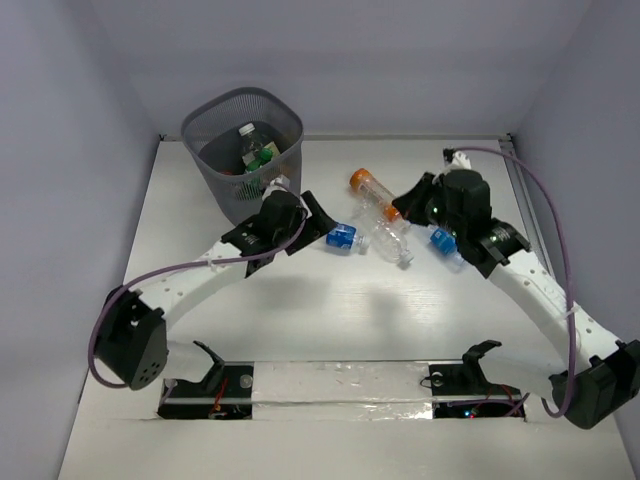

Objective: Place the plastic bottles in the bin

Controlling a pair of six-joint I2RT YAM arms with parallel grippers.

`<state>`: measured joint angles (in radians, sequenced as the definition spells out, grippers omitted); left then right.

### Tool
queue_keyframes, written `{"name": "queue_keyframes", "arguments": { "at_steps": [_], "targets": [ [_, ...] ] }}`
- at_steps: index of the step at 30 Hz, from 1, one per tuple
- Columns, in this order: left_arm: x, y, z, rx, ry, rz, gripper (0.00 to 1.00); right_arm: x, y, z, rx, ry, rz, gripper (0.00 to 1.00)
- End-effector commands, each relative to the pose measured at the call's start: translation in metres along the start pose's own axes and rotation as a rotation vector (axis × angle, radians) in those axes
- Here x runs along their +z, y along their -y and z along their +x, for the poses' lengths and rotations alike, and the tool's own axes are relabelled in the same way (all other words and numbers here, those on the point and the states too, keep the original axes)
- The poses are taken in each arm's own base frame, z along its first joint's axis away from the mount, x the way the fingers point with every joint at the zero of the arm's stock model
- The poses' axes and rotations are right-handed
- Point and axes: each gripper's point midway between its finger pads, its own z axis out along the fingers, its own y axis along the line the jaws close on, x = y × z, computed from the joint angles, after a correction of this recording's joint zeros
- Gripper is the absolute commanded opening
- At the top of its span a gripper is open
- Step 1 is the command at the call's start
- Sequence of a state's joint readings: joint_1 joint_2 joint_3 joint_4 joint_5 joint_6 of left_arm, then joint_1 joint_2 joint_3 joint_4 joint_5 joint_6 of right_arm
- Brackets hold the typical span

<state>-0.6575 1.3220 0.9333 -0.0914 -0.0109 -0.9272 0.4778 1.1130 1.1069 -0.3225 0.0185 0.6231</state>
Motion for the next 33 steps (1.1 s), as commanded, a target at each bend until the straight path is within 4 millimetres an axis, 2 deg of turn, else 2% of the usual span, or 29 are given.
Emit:
{"name": "queue_keyframes", "arguments": {
  "at_steps": [1,2,3,5,7,8,9,11,13,16,20,22,23,24,26,27,33],
  "targets": [
    [0.017,0.021,-0.021,-0.162,0.103,0.052,0.83,-0.016,0.015,0.03,-0.025,-0.072,-0.021,0.0],
    [0.022,0.019,-0.022,-0.184,0.106,0.037,0.84,-0.015,0.026,0.049,-0.021,-0.113,-0.01,0.0],
    [0.033,0.011,-0.018,-0.2,0.102,0.003,0.85,-0.018,0.025,0.055,-0.017,-0.13,-0.028,0.0],
    [0.043,0.004,-0.023,-0.252,0.135,-0.045,0.88,-0.02,0.031,0.064,-0.019,-0.15,-0.03,0.0],
    [0.056,-0.013,-0.021,-0.273,0.151,-0.12,0.89,-0.024,0.035,0.073,-0.027,-0.169,-0.038,0.0],
    [0.059,-0.012,-0.024,-0.302,0.165,-0.132,0.89,-0.026,0.035,0.076,-0.035,-0.176,-0.044,0.0],
    [0.066,-0.024,-0.018,-0.312,0.153,-0.184,0.9,-0.028,0.033,0.079,-0.04,-0.188,-0.062,0.0],
    [0.073,-0.024,-0.021,-0.342,0.168,-0.202,0.92,-0.032,0.032,0.084,-0.048,-0.203,-0.085,0.0],
    [0.082,-0.034,-0.018,-0.378,0.176,-0.252,0.93,-0.035,0.029,0.093,-0.049,-0.233,-0.123,0.0],
    [0.089,-0.035,-0.02,-0.409,0.203,-0.283,0.95,-0.041,0.023,0.102,-0.053,-0.266,-0.176,0.0],
    [0.101,-0.036,-0.02,-0.422,0.202,-0.316,0.96,-0.048,0.028,0.122,-0.064,-0.325,-0.204,0.0],
    [0.111,-0.047,-0.013,-0.419,0.189,-0.371,0.96,-0.052,0.028,0.127,-0.065,-0.339,-0.221,0.02],
    [0.115,-0.044,-0.014,-0.422,0.185,-0.374,0.96,-0.053,0.028,0.129,-0.065,-0.345,-0.228,0.03],
    [0.12,-0.056,-0.007,-0.415,0.172,-0.421,0.96,-0.054,0.029,0.133,-0.065,-0.352,-0.23,0.03],
    [0.124,-0.058,-0.008,-0.42,0.179,-0.451,0.96,-0.056,0.027,0.134,-0.068,-0.356,-0.251,0.05],
    [0.126,-0.067,-0.004,-0.413,0.175,-0.487,0.96,-0.056,0.026,0.135,-0.069,-0.361,-0.256,0.05],
    [0.138,-0.078,0.007,-0.439,0.155,-0.541,0.93,-0.063,0.02,0.136,-0.072,-0.373,-0.293,0.1]
  ]
}}
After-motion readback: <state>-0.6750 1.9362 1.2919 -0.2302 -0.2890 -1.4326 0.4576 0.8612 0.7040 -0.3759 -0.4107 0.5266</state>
